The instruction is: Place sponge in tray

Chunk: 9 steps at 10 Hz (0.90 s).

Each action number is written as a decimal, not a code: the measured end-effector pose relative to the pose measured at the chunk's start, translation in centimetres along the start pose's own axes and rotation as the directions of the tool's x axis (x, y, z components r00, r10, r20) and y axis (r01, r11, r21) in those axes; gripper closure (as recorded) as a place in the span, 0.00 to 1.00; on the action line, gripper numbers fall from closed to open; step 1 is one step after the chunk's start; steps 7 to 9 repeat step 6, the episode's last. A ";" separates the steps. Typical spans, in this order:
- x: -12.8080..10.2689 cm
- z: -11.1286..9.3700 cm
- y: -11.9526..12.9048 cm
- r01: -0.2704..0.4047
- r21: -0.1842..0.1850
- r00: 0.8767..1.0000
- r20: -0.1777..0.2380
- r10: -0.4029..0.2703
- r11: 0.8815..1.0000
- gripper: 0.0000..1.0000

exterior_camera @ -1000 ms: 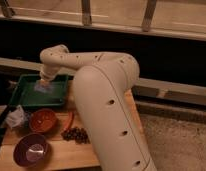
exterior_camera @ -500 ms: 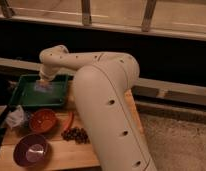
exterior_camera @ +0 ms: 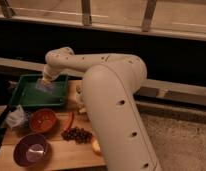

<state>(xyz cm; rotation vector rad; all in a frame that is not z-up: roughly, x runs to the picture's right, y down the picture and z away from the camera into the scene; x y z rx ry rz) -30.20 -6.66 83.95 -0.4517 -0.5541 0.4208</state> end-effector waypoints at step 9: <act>0.3 -0.3 -0.4 -0.026 0.013 0.999 0.023 0.026 1.000 0.20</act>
